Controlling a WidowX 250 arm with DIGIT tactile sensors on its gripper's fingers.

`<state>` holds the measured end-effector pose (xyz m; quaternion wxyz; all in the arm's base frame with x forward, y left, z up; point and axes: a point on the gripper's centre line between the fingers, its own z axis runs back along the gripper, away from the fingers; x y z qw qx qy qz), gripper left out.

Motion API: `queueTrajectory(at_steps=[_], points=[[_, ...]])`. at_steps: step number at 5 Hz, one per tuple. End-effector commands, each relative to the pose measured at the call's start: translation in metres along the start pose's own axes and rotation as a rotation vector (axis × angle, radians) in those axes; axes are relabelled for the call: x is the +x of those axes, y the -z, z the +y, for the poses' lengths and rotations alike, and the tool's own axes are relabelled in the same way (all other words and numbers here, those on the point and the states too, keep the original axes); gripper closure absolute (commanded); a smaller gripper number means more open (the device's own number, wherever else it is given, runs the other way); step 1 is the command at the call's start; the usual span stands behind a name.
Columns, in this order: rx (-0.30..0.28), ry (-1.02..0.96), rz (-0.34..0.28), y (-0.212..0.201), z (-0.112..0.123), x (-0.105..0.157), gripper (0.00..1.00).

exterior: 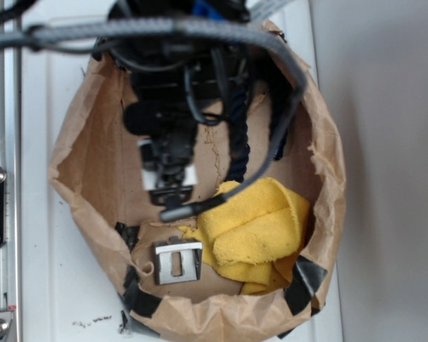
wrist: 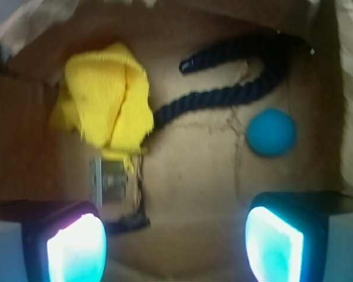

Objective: Grab the blue rope.

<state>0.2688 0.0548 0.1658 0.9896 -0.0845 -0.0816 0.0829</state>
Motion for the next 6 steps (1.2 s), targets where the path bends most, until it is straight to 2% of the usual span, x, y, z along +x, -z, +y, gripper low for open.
queueTrajectory(at_steps=[1, 4, 5, 6], points=[[0.005, -0.025, -0.065, -0.011, 0.000, 0.016, 0.00], [0.005, -0.025, -0.065, -0.011, 0.000, 0.016, 0.00], [0.101, -0.286, 0.069, 0.025, 0.003, 0.033, 0.00], [0.156, -0.534, 0.065, 0.052, 0.018, 0.032, 0.00]])
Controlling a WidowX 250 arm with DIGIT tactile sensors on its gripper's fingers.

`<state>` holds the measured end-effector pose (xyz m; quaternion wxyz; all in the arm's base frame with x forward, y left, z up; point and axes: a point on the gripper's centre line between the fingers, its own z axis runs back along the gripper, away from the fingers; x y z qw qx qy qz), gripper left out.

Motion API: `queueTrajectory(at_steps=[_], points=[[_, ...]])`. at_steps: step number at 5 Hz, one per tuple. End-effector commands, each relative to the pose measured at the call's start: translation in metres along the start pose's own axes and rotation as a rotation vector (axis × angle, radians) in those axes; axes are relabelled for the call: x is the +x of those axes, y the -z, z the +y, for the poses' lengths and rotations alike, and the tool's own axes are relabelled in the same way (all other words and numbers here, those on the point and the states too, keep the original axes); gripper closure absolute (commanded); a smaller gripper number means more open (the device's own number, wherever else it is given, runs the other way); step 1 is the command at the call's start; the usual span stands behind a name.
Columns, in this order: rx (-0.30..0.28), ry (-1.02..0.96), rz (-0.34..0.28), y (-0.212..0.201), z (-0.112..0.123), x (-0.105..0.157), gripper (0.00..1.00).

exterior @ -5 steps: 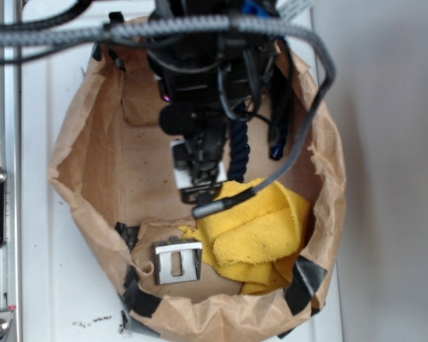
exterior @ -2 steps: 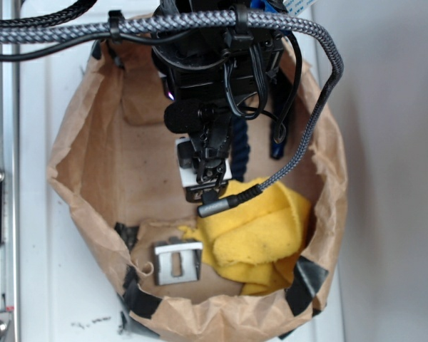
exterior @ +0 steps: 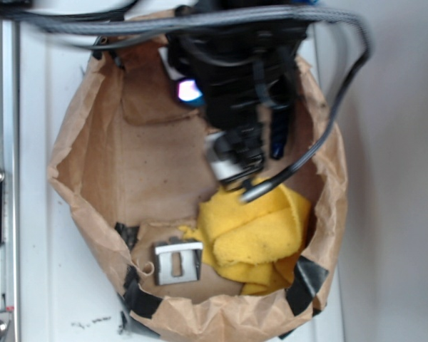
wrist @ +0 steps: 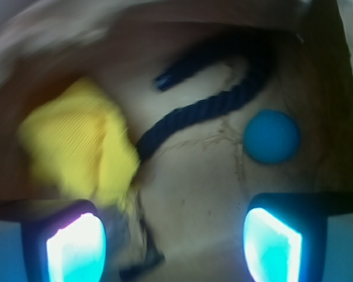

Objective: Grab the blue rope.

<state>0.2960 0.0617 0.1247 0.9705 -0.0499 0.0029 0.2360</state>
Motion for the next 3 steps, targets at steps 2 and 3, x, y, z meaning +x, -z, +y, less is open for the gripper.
queueTrajectory(at_steps=[2, 3], points=[[0.038, -0.482, -0.199, 0.032, 0.002, 0.002, 0.00], [0.038, -0.482, -0.199, 0.032, 0.002, 0.002, 0.00]])
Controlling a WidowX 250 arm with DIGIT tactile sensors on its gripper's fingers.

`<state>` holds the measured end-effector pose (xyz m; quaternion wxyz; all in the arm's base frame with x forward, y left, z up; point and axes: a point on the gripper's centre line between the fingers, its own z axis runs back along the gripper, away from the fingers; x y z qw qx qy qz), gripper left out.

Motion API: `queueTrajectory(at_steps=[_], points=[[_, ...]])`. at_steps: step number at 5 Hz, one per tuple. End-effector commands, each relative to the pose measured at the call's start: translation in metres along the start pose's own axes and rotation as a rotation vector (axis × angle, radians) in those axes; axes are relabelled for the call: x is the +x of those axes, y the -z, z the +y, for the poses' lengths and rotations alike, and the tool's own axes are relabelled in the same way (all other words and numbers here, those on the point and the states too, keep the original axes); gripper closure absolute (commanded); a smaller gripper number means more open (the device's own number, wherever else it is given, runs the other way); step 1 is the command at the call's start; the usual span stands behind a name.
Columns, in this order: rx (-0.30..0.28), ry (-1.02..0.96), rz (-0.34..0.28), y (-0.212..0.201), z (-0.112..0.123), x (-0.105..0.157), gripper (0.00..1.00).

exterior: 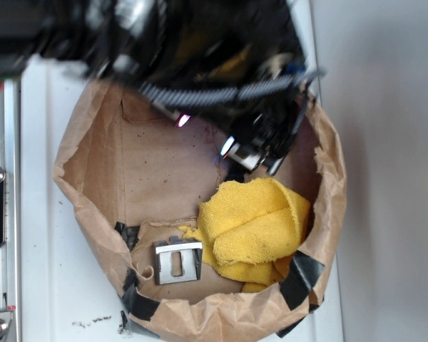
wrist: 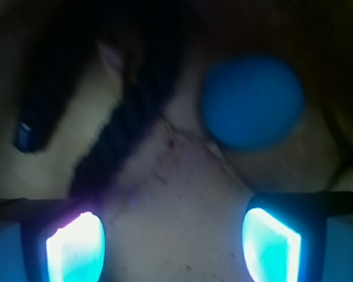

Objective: Grab the blue rope.

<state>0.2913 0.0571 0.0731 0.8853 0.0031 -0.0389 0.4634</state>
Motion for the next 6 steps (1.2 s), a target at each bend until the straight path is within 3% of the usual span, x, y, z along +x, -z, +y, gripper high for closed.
queueTrajectory(at_steps=[1, 2, 3, 5, 6], points=[[-0.051, -0.005, -0.058, -0.019, -0.003, 0.008, 0.00], [-0.051, -0.005, -0.058, -0.019, -0.003, 0.008, 0.00], [-0.130, -0.106, -0.035, -0.023, 0.002, 0.010, 0.00], [-0.242, -0.134, -0.101, -0.012, -0.025, 0.009, 0.00], [-0.230, -0.118, -0.109, -0.007, -0.027, 0.010, 0.00]])
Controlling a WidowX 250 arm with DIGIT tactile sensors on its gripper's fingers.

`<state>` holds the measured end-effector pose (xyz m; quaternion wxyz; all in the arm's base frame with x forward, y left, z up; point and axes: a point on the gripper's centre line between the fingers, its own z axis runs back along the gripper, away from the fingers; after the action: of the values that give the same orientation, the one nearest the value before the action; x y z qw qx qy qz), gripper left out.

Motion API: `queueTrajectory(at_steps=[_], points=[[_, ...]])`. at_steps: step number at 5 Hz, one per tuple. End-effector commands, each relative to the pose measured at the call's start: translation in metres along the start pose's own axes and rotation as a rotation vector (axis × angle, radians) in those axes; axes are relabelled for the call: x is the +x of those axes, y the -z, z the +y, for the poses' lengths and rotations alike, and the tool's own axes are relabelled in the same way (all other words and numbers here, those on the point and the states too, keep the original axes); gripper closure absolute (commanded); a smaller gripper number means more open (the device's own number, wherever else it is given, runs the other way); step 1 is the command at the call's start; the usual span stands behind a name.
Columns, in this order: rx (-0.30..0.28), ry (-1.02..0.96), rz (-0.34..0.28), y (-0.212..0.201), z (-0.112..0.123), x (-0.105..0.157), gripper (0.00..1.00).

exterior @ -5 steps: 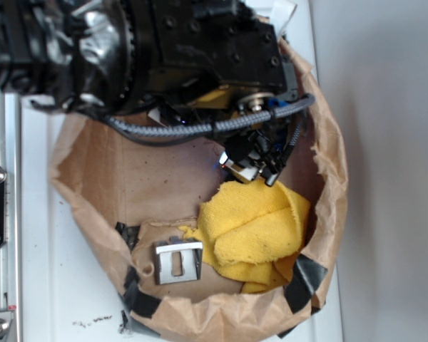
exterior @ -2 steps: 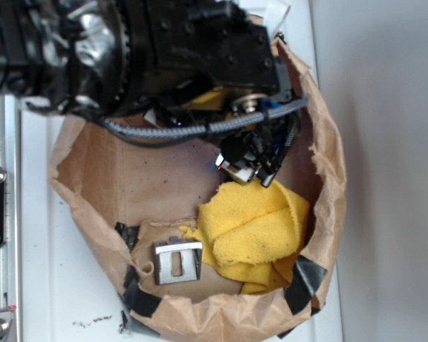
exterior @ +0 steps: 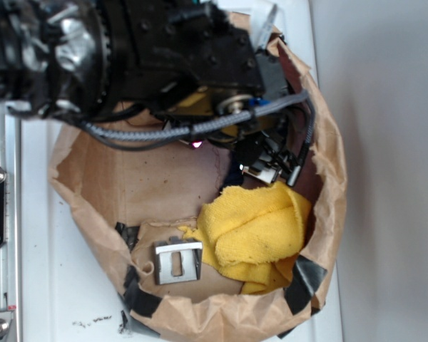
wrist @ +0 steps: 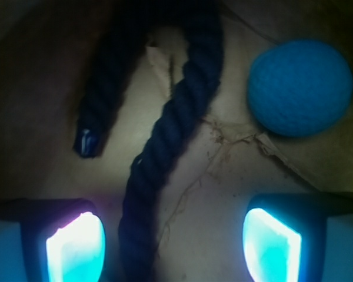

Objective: Grab the blue rope.

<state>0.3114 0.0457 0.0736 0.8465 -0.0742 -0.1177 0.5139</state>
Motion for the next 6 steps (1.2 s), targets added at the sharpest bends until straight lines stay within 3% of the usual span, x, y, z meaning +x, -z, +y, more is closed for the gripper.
queueTrajectory(at_steps=[1, 3, 4, 6], points=[[-0.020, -0.010, -0.069, 0.003, -0.008, 0.011, 0.00], [-0.057, 0.014, -0.077, 0.014, -0.017, 0.018, 0.00], [-0.050, 0.047, -0.106, 0.026, -0.020, 0.012, 0.00], [-0.010, 0.112, -0.100, 0.044, -0.023, -0.006, 0.00]])
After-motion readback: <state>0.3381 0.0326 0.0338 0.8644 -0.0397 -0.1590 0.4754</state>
